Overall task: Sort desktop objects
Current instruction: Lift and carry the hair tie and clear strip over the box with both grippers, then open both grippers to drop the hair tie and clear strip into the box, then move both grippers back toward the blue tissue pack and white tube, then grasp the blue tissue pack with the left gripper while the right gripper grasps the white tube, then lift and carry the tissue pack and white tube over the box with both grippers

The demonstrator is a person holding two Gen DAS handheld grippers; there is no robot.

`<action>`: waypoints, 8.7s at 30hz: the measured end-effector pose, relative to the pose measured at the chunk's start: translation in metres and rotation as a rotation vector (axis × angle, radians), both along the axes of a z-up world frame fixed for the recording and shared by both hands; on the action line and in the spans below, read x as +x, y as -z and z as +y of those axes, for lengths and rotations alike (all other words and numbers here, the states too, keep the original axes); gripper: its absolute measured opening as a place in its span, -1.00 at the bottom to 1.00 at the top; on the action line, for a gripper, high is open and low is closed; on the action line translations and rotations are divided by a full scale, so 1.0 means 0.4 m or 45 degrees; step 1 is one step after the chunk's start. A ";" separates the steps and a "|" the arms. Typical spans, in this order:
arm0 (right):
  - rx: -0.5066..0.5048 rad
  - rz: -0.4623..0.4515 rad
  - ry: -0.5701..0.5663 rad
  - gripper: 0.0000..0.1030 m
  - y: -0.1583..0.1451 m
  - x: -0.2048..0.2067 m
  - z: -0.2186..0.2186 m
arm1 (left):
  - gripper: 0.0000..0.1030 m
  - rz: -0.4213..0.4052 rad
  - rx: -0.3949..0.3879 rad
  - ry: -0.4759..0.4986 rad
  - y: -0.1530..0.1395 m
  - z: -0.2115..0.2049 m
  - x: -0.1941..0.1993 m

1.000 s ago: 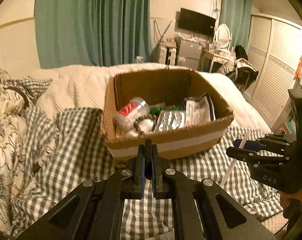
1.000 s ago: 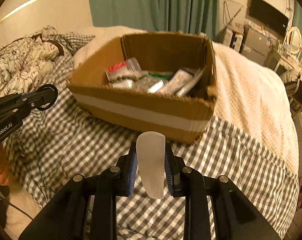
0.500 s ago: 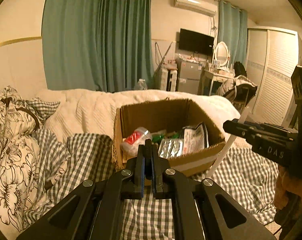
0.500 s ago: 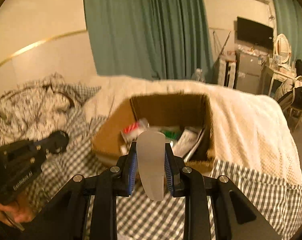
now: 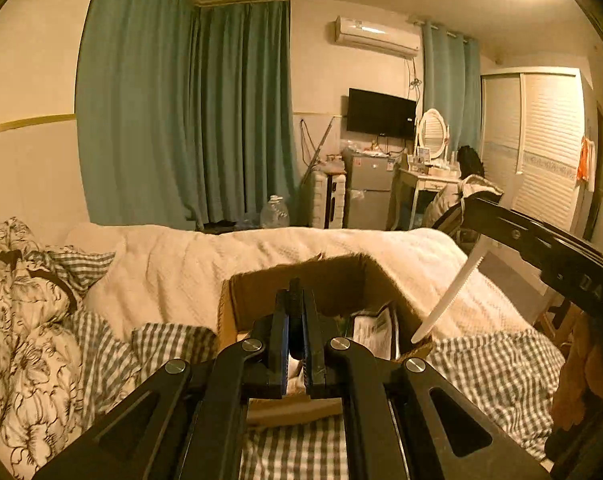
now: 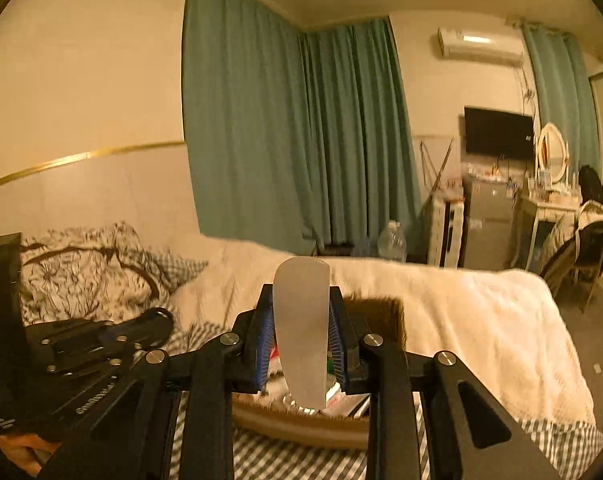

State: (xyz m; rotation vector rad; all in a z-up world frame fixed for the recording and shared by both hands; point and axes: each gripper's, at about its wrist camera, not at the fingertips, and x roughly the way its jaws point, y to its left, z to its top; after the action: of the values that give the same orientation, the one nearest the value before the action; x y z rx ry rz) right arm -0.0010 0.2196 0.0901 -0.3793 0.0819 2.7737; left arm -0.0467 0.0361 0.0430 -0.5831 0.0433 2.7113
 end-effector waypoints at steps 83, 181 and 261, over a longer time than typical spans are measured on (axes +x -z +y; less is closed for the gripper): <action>-0.038 0.047 0.192 0.99 0.092 -0.030 0.093 | 1.00 -0.012 -0.044 -0.339 0.066 -0.037 -0.095; -0.488 -1.059 -0.564 -0.95 0.703 -0.163 -0.087 | 0.45 -0.626 -0.196 -0.279 0.446 -0.138 0.140; -0.238 -0.320 -0.096 -0.73 0.359 -0.328 0.168 | 0.45 -0.159 -0.172 -0.249 0.263 0.112 -0.348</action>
State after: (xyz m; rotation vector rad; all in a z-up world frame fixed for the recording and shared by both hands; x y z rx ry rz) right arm -0.1323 0.2869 -0.0535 -0.7902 0.2712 2.7736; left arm -0.1860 0.0809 -0.0623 -0.8359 0.1450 2.8693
